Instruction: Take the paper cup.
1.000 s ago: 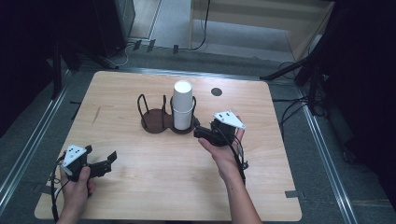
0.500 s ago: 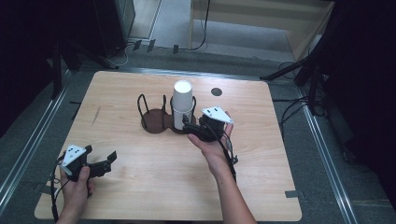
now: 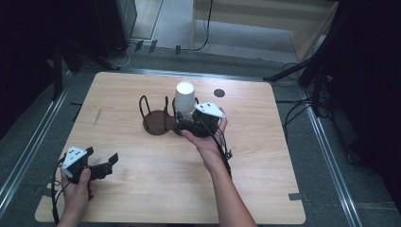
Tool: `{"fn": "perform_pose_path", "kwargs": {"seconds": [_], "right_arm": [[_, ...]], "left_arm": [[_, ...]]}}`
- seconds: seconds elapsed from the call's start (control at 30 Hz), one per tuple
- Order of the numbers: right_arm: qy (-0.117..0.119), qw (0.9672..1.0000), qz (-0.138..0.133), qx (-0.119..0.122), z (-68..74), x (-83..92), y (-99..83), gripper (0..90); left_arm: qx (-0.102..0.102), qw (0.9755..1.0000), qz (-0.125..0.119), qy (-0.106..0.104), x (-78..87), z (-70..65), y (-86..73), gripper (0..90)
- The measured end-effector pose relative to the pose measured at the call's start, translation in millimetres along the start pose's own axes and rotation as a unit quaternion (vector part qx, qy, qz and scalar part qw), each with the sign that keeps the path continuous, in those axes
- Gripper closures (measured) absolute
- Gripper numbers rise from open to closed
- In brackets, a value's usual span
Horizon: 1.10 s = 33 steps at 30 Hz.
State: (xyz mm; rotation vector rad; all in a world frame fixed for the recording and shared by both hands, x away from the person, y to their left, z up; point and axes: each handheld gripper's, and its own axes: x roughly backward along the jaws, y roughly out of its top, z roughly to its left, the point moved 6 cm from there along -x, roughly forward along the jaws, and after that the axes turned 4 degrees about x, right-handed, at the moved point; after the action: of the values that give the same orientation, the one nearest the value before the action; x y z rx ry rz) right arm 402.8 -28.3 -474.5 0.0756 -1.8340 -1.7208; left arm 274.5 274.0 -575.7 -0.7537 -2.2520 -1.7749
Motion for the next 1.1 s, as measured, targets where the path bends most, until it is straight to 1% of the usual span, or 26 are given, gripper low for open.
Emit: {"fn": "perform_pose_path", "kwargs": {"seconds": [0.13, 0.23, 0.43, 0.53, 0.57, 0.73, 0.87, 0.97, 1.03, 1.1], "right_arm": [[-0.001, 1.0, 0.001, 0.0, 1.3, -5.8, 2.7, 9.6], [-0.002, 1.0, 0.0, 0.004, 3.0, -10.2, 5.5, 9.6], [-0.006, 1.0, 0.003, 0.001, 2.5, -16.0, 7.4, 9.6], [-0.006, 1.0, -0.002, 0.003, 3.9, -19.8, 9.4, 9.6], [-0.01, 0.9999, -0.004, 0.004, 4.9, -22.2, 10.8, 9.6], [-0.013, 0.9999, -0.005, 0.003, 6.0, -26.9, 13.6, 9.7], [-0.013, 0.9999, -0.006, 0.0, 6.6, -31.2, 15.1, 11.5], [-0.018, 0.9998, -0.003, 0.002, 5.8, -35.1, 16.3, 11.7], [-0.023, 0.9997, -0.003, -0.002, 4.9, -38.2, 17.1, 12.6], [-0.022, 0.9997, -0.004, -0.002, 4.7, -40.5, 17.0, 13.7]], "left_arm": [[-0.001, 1.0, 0.001, -0.003, -0.1, -0.2, -0.1, 0.0], [0.0, 1.0, 0.002, -0.003, -0.2, -0.1, -0.1, 0.0], [0.0, 1.0, 0.002, -0.005, -0.4, -0.2, -0.1, 0.0], [0.001, 1.0, 0.003, -0.007, -0.5, -0.2, -0.2, 0.0], [0.001, 1.0, 0.003, -0.007, -0.5, -0.2, -0.2, 0.0], [0.001, 0.9999, 0.004, -0.01, -0.7, -0.4, -0.2, 0.0], [0.003, 0.9999, 0.004, -0.01, -1.0, -0.3, 0.0, 0.0], [0.003, 0.9999, 0.004, -0.01, -1.1, -0.3, 0.0, 0.0], [0.003, 0.9999, 0.004, -0.011, -1.2, -0.4, 0.0, 0.0], [0.003, 0.9999, 0.005, -0.012, -1.4, -0.5, 0.0, 0.0]]}}
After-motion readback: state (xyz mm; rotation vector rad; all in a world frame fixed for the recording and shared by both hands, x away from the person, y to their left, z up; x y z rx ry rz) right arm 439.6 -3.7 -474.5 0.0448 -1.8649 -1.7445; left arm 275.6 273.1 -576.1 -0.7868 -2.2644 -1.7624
